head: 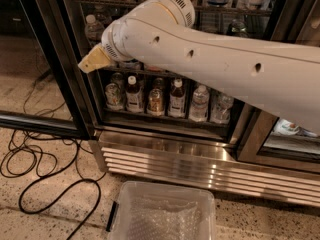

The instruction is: Pick coke can from top shelf of fridge

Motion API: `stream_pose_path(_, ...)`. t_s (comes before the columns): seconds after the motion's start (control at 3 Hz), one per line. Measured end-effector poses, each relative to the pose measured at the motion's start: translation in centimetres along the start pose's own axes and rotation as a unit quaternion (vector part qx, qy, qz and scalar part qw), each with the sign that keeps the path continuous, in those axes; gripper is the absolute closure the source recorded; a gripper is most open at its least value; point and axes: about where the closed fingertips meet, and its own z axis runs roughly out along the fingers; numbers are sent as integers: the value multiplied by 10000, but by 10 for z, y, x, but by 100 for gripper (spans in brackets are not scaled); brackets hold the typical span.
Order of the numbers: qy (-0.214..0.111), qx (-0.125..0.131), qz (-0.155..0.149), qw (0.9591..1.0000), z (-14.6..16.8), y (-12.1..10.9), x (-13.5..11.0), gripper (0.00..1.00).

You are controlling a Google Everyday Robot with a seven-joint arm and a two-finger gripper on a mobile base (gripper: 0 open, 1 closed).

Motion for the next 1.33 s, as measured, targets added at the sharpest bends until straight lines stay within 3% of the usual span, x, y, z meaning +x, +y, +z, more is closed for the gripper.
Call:
stream_pose_path(0.67,-102,22,8,9999,3,1,-4,0)
stream_pose_path(1.0,-677,125,114,9976,39,-10,-40,0)
stream_pose_path(1.33,-1272,263,71,9915,69,-23,-85,0)
